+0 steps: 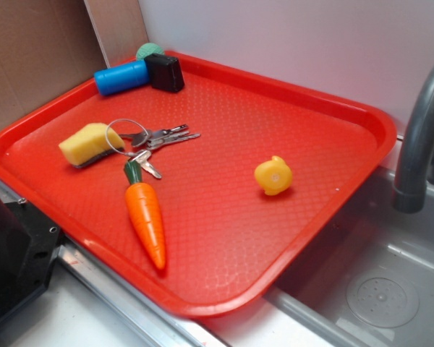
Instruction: Grab the carrot.
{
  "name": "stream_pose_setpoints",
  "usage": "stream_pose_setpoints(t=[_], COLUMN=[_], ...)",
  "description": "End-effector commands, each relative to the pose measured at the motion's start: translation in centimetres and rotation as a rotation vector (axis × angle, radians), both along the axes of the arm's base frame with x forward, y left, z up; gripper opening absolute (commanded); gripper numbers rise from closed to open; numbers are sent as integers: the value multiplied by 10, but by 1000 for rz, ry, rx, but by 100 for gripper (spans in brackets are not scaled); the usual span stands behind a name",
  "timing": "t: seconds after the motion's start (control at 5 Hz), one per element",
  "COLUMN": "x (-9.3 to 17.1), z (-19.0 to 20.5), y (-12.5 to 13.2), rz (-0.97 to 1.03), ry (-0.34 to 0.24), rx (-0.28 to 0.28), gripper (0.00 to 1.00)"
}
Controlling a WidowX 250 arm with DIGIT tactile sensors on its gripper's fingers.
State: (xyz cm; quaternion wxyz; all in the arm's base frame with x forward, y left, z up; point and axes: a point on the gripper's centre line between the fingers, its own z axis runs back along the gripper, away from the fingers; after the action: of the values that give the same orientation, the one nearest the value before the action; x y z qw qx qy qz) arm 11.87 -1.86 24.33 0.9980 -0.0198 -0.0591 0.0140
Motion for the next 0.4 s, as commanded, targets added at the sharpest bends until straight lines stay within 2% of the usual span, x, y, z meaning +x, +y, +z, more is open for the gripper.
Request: stream_pose_setpoints(t=[0.0,0.2], x=[0,-7], z=[0,-40], y=[0,-29], rz=[0,245], ry=[0,110], rx=[0,27], gripper=[100,100])
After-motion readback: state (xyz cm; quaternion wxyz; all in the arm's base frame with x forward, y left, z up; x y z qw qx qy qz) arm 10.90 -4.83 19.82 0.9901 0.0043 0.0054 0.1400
